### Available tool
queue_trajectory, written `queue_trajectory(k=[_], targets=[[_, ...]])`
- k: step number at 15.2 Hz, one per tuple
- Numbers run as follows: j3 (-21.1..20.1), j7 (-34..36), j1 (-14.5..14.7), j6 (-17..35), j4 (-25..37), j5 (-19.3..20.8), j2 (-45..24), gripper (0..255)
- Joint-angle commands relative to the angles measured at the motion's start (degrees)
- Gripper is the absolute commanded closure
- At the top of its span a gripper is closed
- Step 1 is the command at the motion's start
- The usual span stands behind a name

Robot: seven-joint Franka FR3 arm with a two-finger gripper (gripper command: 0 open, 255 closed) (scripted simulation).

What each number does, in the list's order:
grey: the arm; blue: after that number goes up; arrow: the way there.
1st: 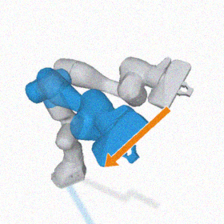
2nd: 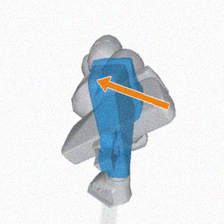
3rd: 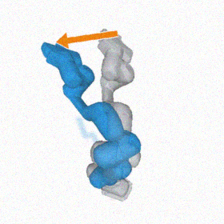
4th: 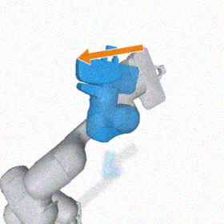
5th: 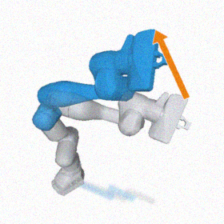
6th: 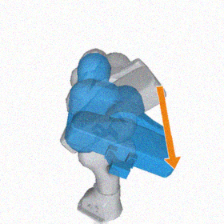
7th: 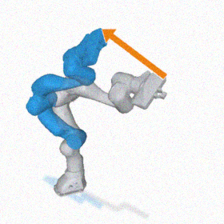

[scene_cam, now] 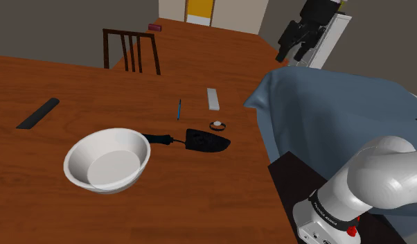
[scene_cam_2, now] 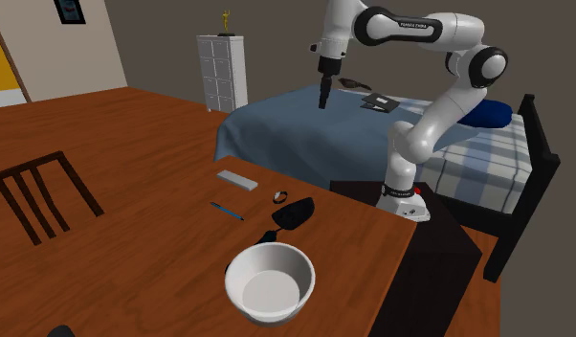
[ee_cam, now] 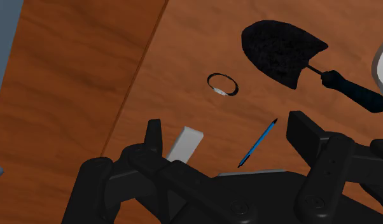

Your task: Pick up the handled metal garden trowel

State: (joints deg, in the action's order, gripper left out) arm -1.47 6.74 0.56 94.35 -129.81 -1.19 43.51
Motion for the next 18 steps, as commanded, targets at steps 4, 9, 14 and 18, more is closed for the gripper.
queue_trajectory(k=[4, 9, 14, 18], targets=[[-2.13, -0.22, 1.39, 3.46, -0.05, -0.13, -4.43, 0], [-5.76, -0.39, 3.42, 8.82, 0.79, 0.17, -12.41, 0], [-9.42, -0.13, 5.14, 13.53, 2.75, 1.38, -21.01, 0], [-12.30, 0.49, 6.39, 16.71, 5.07, 3.19, -28.25, 0]])
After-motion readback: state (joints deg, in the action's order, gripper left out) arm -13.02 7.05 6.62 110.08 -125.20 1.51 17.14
